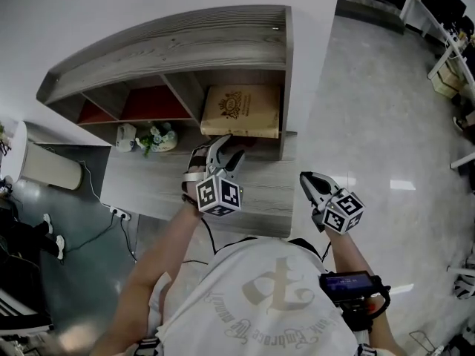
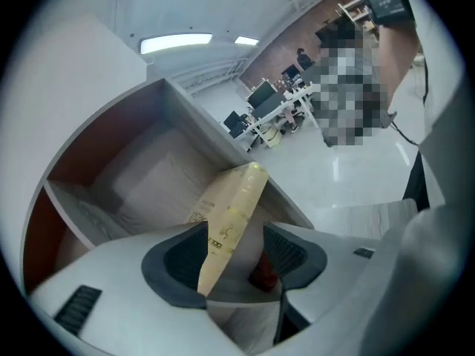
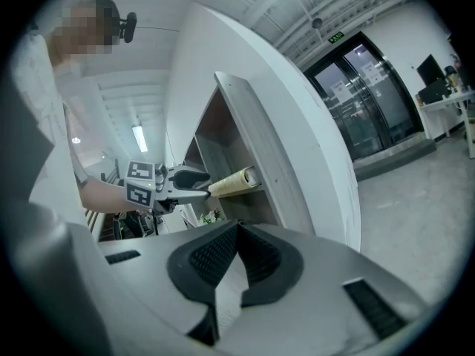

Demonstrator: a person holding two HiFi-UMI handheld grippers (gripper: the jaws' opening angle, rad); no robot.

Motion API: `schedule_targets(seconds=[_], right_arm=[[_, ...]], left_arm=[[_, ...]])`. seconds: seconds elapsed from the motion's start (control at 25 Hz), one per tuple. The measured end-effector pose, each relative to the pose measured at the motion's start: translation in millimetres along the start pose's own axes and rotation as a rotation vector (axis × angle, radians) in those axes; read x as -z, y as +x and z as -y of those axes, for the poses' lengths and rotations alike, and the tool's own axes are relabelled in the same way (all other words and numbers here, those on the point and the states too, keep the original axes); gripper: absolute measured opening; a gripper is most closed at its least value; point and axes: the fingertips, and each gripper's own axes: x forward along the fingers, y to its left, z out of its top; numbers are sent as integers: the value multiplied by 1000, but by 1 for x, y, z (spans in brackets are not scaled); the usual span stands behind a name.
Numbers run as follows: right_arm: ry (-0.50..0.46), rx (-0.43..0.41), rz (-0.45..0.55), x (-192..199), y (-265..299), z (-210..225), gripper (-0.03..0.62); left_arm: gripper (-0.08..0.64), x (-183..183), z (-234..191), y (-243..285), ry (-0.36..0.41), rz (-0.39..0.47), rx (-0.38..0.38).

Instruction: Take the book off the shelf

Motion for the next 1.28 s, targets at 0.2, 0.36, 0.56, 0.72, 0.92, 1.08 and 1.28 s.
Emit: schedule_targets(seconds=[0.2, 0.36, 0.56, 0.72, 0.92, 1.08, 1.28], right_arm=[[15, 23, 4, 5, -8, 7, 5], [29, 39, 9, 5, -13, 13, 5], [49, 60, 19, 7, -19, 22, 5], [60, 75, 20, 9, -22, 27, 5], [74, 92, 21, 11, -25, 33, 5], [83, 106, 20, 11, -27, 36, 5], [99, 116, 22, 13, -29, 38, 5]], left_arm=[[301, 10, -4, 25, 213, -78, -12], [301, 12, -6, 41, 367, -110, -49], [301, 18, -1, 57, 460, -133, -60], [300, 20, -2, 65, 474, -147, -83], [299, 17, -4, 71, 486, -142, -109], [296, 17, -6, 73, 501, -139, -134], [244, 16, -10, 74, 519, -130, -169]])
